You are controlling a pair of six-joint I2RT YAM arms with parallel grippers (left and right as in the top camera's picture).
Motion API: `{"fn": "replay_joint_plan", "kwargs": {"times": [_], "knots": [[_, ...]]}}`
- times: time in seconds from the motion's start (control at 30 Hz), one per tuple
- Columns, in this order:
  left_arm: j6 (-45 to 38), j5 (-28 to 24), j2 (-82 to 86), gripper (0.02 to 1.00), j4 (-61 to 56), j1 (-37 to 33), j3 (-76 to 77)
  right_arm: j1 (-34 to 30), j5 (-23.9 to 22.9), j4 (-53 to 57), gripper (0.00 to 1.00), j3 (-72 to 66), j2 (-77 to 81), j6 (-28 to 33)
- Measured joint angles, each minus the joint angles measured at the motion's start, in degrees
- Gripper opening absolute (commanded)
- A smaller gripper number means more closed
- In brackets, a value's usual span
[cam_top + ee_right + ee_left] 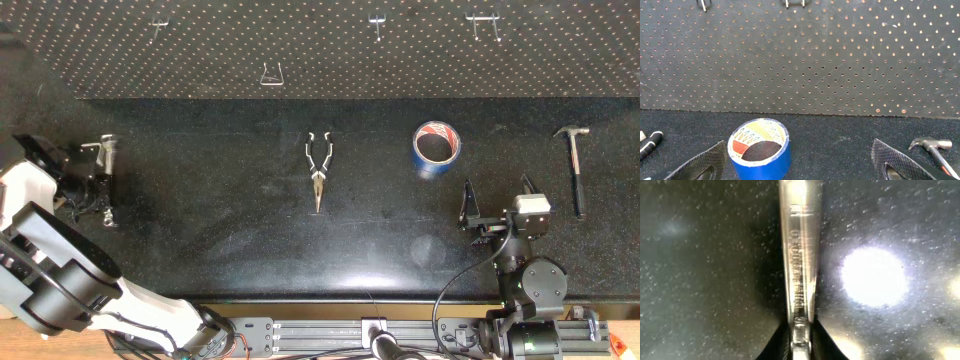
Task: Place Tools Onto Pegboard
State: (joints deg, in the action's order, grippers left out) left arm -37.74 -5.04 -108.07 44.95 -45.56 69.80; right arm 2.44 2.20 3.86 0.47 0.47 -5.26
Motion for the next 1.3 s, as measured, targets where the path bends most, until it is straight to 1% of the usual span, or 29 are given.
{"fn": "replay_joint_plan", "kwargs": {"times": [0.1, 0.2, 0.23, 0.27, 0.43, 0.53, 0.6, 0.63, 0.7, 0.73, 0.8, 0.9, 0.97, 1.0, 1.1, 1.17, 1.3], "knots": [[-0.09, 0.11, -0.04, 0.080, 0.09, 0.02, 0.13, 0.00, 0.00, 0.00, 0.936, 0.00, 0.00, 0.00], [-0.09, 0.11, -0.04, 0.077, 0.17, 0.02, 0.13, 0.00, 0.00, 0.00, 0.936, 0.00, 0.00, 0.00], [-0.09, 0.11, -0.04, 0.075, 0.17, 0.02, 0.13, 0.00, 0.00, -0.02, 0.934, 0.00, 0.00, 0.00], [-0.09, 0.11, -0.04, 0.029, 0.20, 0.02, 0.13, 0.00, -0.02, 0.00, 0.936, 0.00, 0.00, 0.00], [-0.09, 0.11, -0.04, 0.027, 1.07, 0.15, 0.22, 0.00, 0.00, 0.00, 0.936, 0.00, 0.00, 0.00], [0.09, 0.04, 1.77, 0.027, 2.56, 3.56, 0.15, 0.00, -0.02, 0.00, 0.936, 0.00, 0.00, 0.00], [3.82, -0.61, 10.47, 0.027, -0.22, 6.05, 0.00, 0.00, 0.00, -0.02, 0.936, 0.00, 0.00, 0.00], [5.70, -1.77, 16.79, 0.027, -0.52, 6.14, 0.09, 0.00, 0.00, 0.00, 0.936, 0.00, 0.00, 0.00], [7.06, -4.31, 24.22, 0.027, -0.44, 6.29, 0.09, 0.00, -0.02, 0.02, 0.936, 0.00, -0.02, 0.00], [7.85, -5.60, 31.43, 0.027, -0.48, 7.06, 0.09, 0.00, 0.00, -0.02, 0.936, 0.02, -0.02, 0.00], [8.57, -6.97, 37.20, 0.027, 1.20, 7.30, 0.13, 0.00, -0.02, 0.00, 0.936, 0.02, -0.02, 0.00], [10.21, -11.82, 44.15, 0.025, 5.27, 7.37, 0.09, 0.00, -0.02, 0.00, 0.939, 0.02, 0.00, 0.00], [10.84, -12.83, 47.76, 0.027, 3.80, 7.63, -0.04, 0.00, 0.00, 0.00, 0.936, 0.02, 0.00, 0.00], [10.88, -13.31, 49.59, 0.027, 3.08, 9.01, -0.17, 0.00, 0.00, 0.00, 0.936, 0.00, 0.00, 0.00], [11.96, -13.46, 49.66, 0.027, -0.79, 17.59, -5.90, 0.00, 0.00, -0.02, 0.936, 0.00, 0.00, 0.00], [14.08, -12.81, 47.32, 0.029, -4.26, 20.11, -8.17, 0.00, 0.00, 0.00, 0.936, 0.00, 0.00, 0.00], [15.67, -12.13, 41.94, 0.027, -5.88, 23.43, -8.61, 0.00, 0.00, 0.00, 0.936, 0.02, 0.00, 0.00]]}}
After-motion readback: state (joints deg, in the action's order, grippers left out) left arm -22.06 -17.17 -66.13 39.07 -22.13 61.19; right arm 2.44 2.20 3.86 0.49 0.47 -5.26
